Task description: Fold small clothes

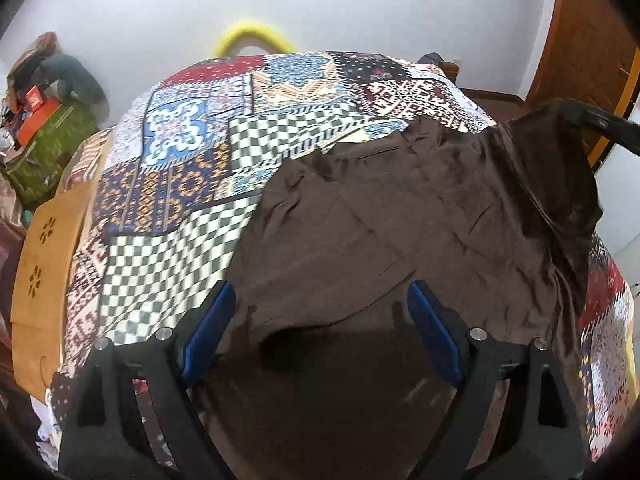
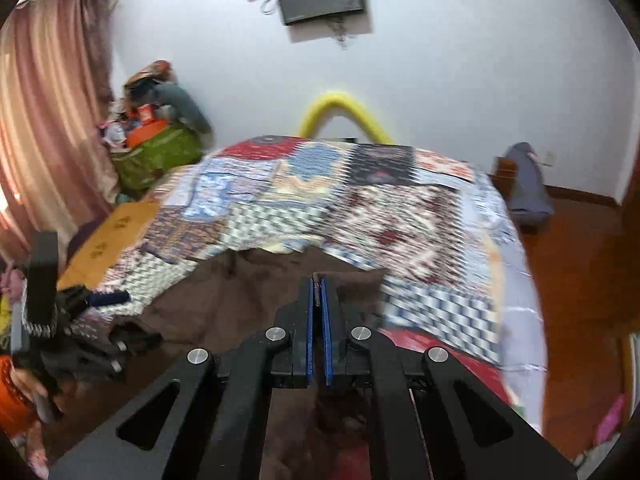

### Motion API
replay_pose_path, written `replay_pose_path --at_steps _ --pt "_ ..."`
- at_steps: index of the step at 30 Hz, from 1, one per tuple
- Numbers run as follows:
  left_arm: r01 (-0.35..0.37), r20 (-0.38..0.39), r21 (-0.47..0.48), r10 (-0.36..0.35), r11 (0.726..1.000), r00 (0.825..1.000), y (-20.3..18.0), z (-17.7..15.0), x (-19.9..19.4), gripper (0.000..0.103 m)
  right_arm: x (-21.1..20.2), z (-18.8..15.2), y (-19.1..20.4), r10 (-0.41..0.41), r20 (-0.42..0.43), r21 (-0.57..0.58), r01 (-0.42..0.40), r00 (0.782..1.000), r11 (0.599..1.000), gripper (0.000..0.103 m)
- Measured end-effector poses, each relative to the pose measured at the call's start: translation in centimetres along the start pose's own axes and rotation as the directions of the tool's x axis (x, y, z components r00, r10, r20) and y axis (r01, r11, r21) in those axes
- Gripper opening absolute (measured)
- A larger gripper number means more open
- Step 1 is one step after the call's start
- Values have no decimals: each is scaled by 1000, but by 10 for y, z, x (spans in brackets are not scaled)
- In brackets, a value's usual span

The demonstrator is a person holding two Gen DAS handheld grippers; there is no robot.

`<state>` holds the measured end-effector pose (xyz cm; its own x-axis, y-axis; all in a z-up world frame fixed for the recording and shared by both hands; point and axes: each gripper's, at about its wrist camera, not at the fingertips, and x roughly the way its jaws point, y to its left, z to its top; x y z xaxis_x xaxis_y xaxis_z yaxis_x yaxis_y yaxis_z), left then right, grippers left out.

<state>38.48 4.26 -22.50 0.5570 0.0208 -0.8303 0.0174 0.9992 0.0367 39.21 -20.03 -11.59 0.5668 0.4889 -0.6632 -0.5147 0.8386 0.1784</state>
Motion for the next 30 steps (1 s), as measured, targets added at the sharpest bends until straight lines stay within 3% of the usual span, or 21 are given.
replay_pose_path --at_steps 6,10,12,14,16,23,30 --pt "-52 17 16 52 999 999 22 -8 -17 88 65 -7 28 98 -139 52 -91 985 994 4" --pt "-53 13 4 53 999 998 31 -12 -19 88 96 -20 45 151 -265 68 -137 952 988 7" --pt "-51 10 1 51 999 999 32 -13 -18 88 91 -21 52 157 -297 55 -148 942 987 16" --pt "-50 8 1 50 999 999 31 -13 -17 88 77 -17 50 150 -272 47 -142 950 989 37" --pt "-42 7 -4 42 999 999 28 -12 -17 88 57 -11 47 120 -213 19 -118 970 993 42" --pt "10 27 1 -10 1000 1000 5 -5 -24 88 12 -16 19 -14 -144 -39 9 990 999 44" --pt "54 -9 43 -54 998 999 -23 -3 -13 88 21 -72 -3 -69 -224 -26 65 972 998 44"
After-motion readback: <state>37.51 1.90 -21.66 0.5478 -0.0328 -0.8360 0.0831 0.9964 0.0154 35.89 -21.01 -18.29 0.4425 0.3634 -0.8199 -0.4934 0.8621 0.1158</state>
